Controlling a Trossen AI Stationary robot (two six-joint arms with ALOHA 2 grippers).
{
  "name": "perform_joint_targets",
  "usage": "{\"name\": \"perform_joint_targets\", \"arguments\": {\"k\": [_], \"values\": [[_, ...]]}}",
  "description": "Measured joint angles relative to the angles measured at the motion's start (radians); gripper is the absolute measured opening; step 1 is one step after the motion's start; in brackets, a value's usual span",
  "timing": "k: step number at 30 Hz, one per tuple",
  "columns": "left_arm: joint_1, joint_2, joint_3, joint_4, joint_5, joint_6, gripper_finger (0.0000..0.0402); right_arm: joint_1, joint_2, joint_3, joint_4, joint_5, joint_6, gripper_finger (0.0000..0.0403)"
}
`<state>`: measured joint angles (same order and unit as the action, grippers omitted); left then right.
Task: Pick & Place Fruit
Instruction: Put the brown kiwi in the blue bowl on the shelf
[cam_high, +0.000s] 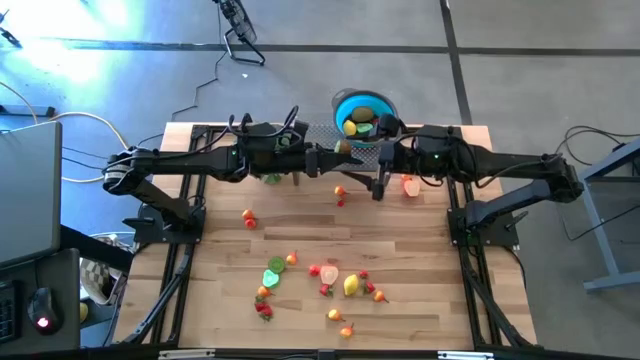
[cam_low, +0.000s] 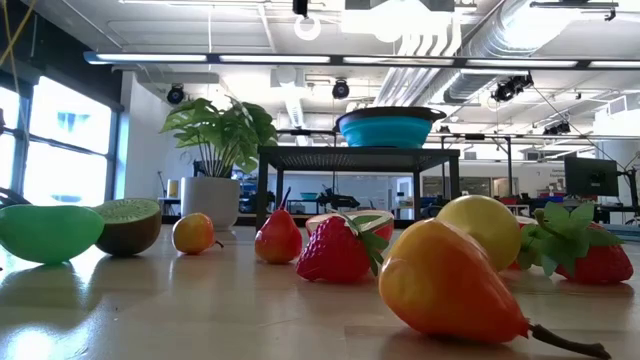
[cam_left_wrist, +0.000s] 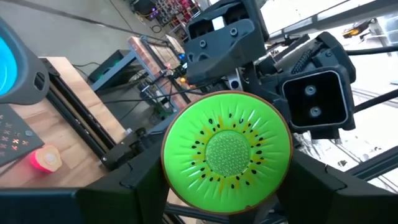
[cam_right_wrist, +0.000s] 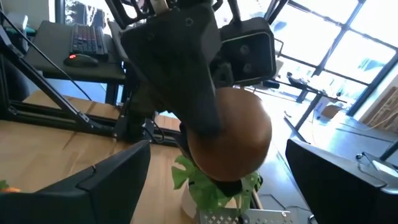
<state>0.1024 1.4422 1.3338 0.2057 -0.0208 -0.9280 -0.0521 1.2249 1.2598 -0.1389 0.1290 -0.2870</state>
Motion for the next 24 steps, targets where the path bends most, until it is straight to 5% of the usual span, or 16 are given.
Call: {"name": "perform_joint_targets", "arguments": {"k": [24], "values": [[0.0, 0.0, 0.0, 0.001, 0.018, 0.007, 0.0232, 0.0, 0.002, 0.0, 0.082, 0.002, -0.015, 0.0368]]}}
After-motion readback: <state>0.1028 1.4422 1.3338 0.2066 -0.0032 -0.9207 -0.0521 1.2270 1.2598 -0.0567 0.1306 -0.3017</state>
